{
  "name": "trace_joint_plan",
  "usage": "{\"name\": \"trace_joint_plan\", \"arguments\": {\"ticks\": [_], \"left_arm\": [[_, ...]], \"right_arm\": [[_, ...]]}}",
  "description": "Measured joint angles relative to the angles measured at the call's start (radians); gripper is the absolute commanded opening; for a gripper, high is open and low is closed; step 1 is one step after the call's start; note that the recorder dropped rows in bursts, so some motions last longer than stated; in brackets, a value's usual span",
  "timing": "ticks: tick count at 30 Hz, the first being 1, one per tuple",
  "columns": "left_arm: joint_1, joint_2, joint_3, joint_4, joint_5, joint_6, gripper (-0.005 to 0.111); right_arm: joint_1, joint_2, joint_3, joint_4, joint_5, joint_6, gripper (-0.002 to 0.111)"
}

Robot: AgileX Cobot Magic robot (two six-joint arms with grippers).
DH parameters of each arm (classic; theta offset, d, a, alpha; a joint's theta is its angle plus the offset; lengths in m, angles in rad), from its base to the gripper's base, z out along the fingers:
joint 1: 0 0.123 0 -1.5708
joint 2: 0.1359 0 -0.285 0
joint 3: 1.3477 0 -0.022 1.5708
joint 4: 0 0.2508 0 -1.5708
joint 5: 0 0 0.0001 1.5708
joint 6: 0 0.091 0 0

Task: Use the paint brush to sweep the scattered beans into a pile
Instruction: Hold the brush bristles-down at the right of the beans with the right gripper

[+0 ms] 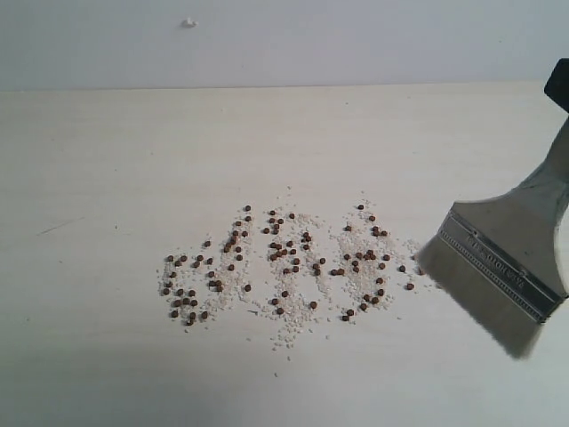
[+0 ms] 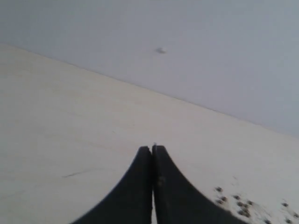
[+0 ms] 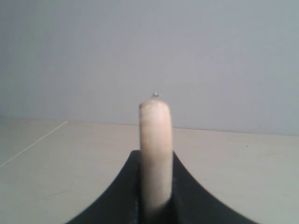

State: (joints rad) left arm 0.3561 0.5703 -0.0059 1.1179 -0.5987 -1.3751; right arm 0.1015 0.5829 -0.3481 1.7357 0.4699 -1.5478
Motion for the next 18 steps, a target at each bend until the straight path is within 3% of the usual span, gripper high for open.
{"name": "trace_joint_plan", "arguments": {"ticks": [9, 18], "left_arm": [[0.000, -0.149, 0.002, -0.035, 0.397, -0.007, 0.000], [0.000, -0.161, 0.002, -0.042, 0.437, -0.011, 0.000]], "right_arm": [[0.000, 0.049, -0.008, 0.000, 0.048, 0.002, 0.000], [0.000, 0.246, -0.109, -0.059, -0.080, 0.002, 0.000]]}}
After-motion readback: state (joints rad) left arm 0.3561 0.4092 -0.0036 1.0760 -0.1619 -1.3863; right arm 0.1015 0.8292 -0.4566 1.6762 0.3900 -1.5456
